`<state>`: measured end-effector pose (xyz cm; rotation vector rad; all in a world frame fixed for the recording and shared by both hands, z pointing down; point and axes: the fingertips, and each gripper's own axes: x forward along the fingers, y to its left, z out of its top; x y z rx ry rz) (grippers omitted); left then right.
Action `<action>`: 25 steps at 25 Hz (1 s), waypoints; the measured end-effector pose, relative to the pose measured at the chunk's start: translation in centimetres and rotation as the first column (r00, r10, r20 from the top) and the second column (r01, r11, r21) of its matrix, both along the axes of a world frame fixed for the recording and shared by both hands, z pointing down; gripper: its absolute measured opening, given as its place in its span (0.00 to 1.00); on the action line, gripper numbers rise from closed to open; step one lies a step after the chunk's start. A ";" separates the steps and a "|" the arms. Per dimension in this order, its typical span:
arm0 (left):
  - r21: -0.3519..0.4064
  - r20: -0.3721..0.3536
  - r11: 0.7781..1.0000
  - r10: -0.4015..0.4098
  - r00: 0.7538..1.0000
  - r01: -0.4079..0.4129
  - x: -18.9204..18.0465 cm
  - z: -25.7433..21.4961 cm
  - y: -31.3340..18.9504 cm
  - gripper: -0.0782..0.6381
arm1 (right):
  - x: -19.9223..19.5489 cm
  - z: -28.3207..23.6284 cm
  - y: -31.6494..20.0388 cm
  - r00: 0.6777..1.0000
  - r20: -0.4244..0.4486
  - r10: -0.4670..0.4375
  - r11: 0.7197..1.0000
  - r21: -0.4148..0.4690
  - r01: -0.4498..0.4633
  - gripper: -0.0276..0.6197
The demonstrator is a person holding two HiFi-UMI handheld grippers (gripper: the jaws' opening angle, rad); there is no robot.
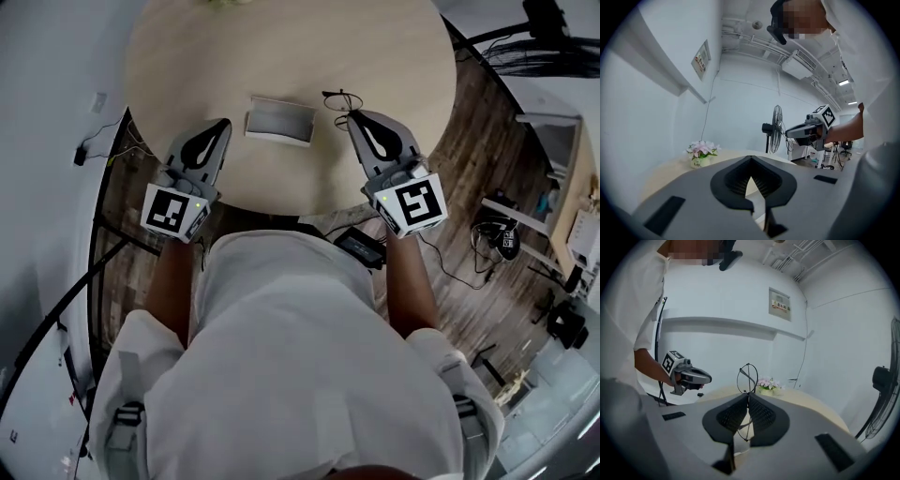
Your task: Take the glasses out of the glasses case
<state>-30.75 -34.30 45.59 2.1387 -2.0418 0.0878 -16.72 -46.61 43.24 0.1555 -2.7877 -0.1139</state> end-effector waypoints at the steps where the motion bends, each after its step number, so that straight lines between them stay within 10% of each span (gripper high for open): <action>1: -0.005 -0.012 1.000 -0.004 1.000 0.004 -1.0 0.6 -0.5 0.12 | -1.1 0.5 -0.1 0.999 -0.036 -0.019 1.000 0.004 0.019 0.09; 9: -0.025 -0.060 0.999 0.025 0.998 -0.026 -5.6 4.2 -2.8 0.12 | -7.7 6.4 1.2 0.946 -0.277 -0.169 0.985 -0.035 0.166 0.09; 25: -0.121 -0.216 0.984 0.105 0.971 -0.133 -7.1 10.6 -2.5 0.13 | -8.6 20.4 3.8 0.668 -0.636 -0.386 0.922 -0.281 0.266 0.09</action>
